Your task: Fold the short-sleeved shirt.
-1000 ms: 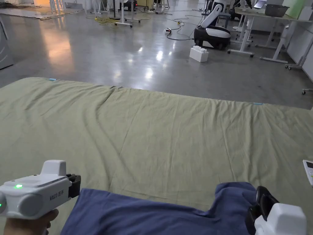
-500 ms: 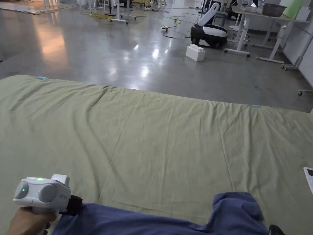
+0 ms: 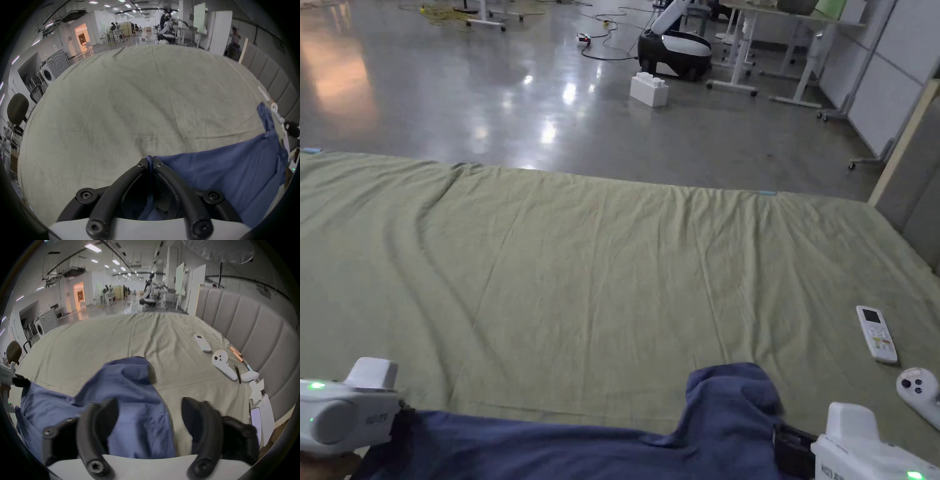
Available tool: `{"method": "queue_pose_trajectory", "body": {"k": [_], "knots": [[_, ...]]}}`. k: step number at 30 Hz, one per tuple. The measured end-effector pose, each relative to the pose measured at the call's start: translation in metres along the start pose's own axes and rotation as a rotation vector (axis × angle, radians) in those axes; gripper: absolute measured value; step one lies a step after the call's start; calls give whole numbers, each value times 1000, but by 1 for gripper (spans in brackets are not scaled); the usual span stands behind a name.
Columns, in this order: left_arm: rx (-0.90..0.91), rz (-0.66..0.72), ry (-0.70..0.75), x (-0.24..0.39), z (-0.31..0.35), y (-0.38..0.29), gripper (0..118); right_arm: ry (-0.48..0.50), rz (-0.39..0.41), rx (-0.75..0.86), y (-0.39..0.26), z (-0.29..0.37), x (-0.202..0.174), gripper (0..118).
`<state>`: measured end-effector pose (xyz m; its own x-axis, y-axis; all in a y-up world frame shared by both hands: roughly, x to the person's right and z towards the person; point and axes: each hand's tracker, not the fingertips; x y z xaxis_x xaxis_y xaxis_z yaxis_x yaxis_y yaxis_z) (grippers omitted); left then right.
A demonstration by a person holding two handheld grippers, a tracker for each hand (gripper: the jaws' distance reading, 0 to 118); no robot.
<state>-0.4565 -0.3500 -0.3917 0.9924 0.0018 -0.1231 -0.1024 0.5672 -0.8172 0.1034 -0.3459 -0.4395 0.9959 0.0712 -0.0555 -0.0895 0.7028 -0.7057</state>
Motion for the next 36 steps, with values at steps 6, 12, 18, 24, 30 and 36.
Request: {"method": "queue_pose_trajectory", "body": {"k": [6,12,18,24,30,36], "knots": [[39,15,-22,5,18,6,5,66,65,-194,23,-69,3,85],[62,17,-19,3,21,6,5,32,74,-271,19,-91,-14,47],[86,38,-24,2,33,4,5,61,103,-265,22,-79,-22,2],[145,79,-36,-6,55,-2,5,100,61,-180,22,-33,-7,2],[219,161,-125,-19,97,-22,5,134,92,-52,17,40,2,2],[267,126,-91,-40,140,-50,5,121,101,47,-1,121,13,2]]}}
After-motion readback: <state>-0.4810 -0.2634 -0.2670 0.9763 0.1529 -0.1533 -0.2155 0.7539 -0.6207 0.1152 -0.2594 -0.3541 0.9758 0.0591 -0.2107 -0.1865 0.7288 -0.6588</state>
